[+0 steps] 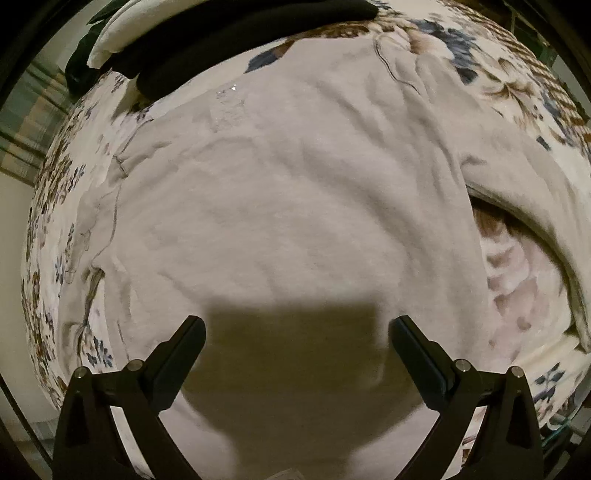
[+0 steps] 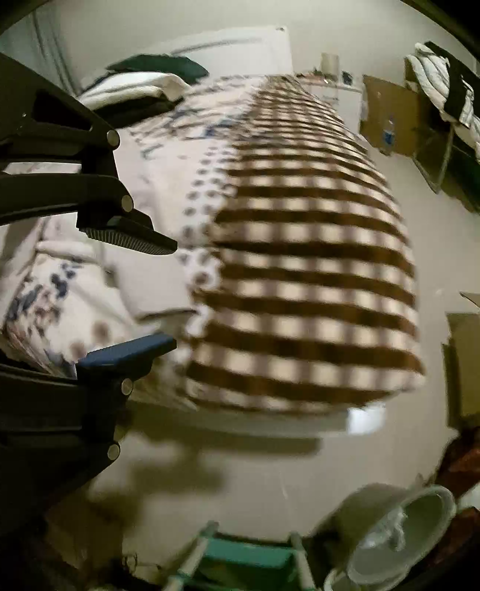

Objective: Fold small clothes
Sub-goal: 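Lower the right tool to the beige shirt's sleeve cuff while the left tool hovers over the shirt body, then close the right gripper on the sleeve cuff of the beige shirt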

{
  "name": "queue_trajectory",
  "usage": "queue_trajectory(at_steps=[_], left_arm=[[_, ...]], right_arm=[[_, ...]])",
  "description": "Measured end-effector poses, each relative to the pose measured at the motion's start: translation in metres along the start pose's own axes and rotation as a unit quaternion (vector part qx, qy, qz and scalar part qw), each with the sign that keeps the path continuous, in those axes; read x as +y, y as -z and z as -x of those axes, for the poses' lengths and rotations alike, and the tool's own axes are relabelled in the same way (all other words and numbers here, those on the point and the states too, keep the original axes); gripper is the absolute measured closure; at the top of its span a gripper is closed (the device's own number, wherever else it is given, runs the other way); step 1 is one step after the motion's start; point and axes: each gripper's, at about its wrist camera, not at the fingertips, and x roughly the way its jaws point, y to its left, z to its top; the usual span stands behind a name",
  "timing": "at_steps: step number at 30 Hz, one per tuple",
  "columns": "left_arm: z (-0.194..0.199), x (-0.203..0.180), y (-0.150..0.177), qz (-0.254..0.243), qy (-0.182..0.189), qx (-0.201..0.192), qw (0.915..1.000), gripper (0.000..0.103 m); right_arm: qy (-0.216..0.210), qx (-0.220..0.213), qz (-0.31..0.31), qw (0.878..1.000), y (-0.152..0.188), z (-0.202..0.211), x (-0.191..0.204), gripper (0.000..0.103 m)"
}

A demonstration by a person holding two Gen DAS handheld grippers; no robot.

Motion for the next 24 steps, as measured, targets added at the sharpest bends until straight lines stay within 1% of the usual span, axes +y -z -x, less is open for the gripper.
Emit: queue_trajectory(at_steps=[1,4,6,9,10,11,12,14,15,16,17,18,19,21,22,24], left_arm=[[-0.001,-0.001,0.001,-0.001,-0.001,0.002,1.0,0.0],[-0.004,-0.003,0.003,-0.003,-0.003,0.005,1.0,0.0],[-0.006,-0.004,0.004,-0.005,-0.005,0.006,1.0,0.0],[-0.011,-0.005,0.005,-0.002,-0.005,0.013,0.9999,0.0],[-0.011,-0.005,0.005,-0.001,-0.005,0.014,0.9999,0.0],[-0.012,-0.005,0.005,-0.001,-0.005,0.014,0.9999,0.0],[-0.012,-0.005,0.005,-0.001,-0.006,0.014,0.9999,0.0],[-0.013,-0.003,0.004,-0.001,-0.005,0.014,0.9999,0.0],[-0.014,-0.003,0.004,-0.001,-0.005,0.014,0.9999,0.0],[-0.014,-0.002,0.004,0.0,-0.005,0.014,0.9999,0.0],[-0.014,-0.002,0.004,0.0,-0.004,0.014,0.9999,0.0],[-0.016,-0.001,0.003,0.001,-0.004,0.015,0.9999,0.0],[-0.016,-0.001,0.003,0.002,-0.003,0.016,0.9999,0.0],[-0.017,-0.001,0.002,0.004,-0.002,0.017,0.9998,0.0],[-0.017,-0.001,0.002,0.004,-0.002,0.017,0.9998,0.0],[-0.018,0.0,0.002,0.002,-0.003,0.015,0.9999,0.0]], right_arm=[[-0.006,0.011,0.003,1.0,0.007,-0.008,0.002,0.055],[-0.015,0.021,0.009,1.0,0.017,-0.027,0.004,0.055],[-0.008,0.021,0.01,1.0,0.022,-0.044,0.003,0.055],[-0.007,0.018,-0.006,1.0,0.027,-0.07,0.003,0.056],[-0.007,0.006,-0.008,1.0,0.028,-0.07,0.006,0.063],[-0.012,-0.009,-0.008,1.0,0.029,-0.067,0.007,0.074],[-0.022,-0.023,0.003,0.999,0.033,-0.061,0.014,0.091],[-0.048,-0.021,0.019,0.998,0.035,-0.05,0.018,0.091],[-0.065,-0.015,0.035,0.997,0.037,-0.044,0.023,0.091],[-0.078,0.001,0.055,0.995,0.04,-0.04,0.029,0.091],[-0.075,0.008,0.069,0.995,0.04,-0.035,0.031,0.09],[-0.059,0.009,0.087,0.994,0.041,-0.031,0.034,0.084],[-0.037,0.005,0.104,0.994,0.04,-0.027,0.036,0.072],[0.002,-0.006,0.121,0.993,0.033,-0.022,0.031,0.059],[0.012,-0.011,0.12,0.993,0.027,-0.021,0.027,0.058],[0.006,-0.003,0.117,0.993,0.015,-0.027,0.02,0.057]])
